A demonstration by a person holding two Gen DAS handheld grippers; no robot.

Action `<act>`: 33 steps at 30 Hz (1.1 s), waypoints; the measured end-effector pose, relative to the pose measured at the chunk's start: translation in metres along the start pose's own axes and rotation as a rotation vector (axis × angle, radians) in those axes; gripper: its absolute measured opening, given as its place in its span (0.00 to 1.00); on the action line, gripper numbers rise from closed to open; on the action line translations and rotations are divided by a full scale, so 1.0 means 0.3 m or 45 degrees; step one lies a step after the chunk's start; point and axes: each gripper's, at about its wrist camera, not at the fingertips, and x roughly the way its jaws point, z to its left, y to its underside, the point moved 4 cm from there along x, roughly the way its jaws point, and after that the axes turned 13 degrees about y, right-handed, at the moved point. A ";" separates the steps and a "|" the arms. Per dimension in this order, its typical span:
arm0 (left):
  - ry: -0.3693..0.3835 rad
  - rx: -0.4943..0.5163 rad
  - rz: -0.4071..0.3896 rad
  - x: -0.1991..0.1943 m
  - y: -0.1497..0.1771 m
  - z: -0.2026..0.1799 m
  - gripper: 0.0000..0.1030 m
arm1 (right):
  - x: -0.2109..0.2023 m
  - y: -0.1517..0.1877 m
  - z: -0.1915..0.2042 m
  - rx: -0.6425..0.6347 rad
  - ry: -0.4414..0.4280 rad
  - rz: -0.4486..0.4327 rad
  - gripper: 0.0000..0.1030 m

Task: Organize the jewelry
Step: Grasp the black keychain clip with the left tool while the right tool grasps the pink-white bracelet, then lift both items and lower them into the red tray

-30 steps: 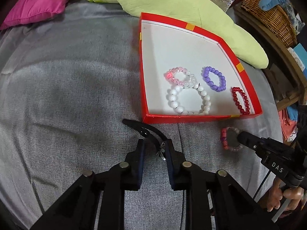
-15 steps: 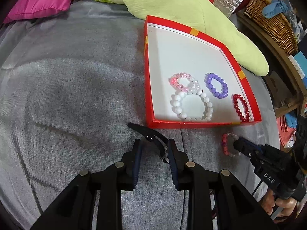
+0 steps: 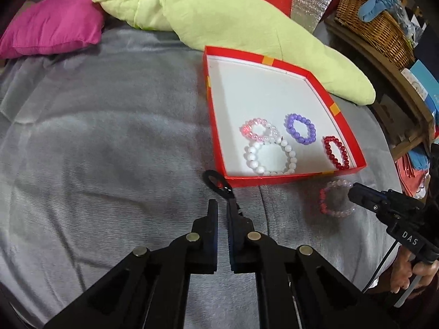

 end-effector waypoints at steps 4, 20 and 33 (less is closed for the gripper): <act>-0.016 -0.004 -0.008 -0.015 0.000 0.010 0.06 | -0.014 -0.003 0.011 -0.006 -0.016 -0.012 0.08; 0.003 -0.061 0.063 0.079 0.013 -0.025 0.49 | 0.052 0.022 0.015 -0.011 0.035 0.071 0.08; -0.026 -0.056 0.055 0.153 0.000 -0.027 0.08 | 0.054 0.025 -0.011 0.015 0.051 0.084 0.08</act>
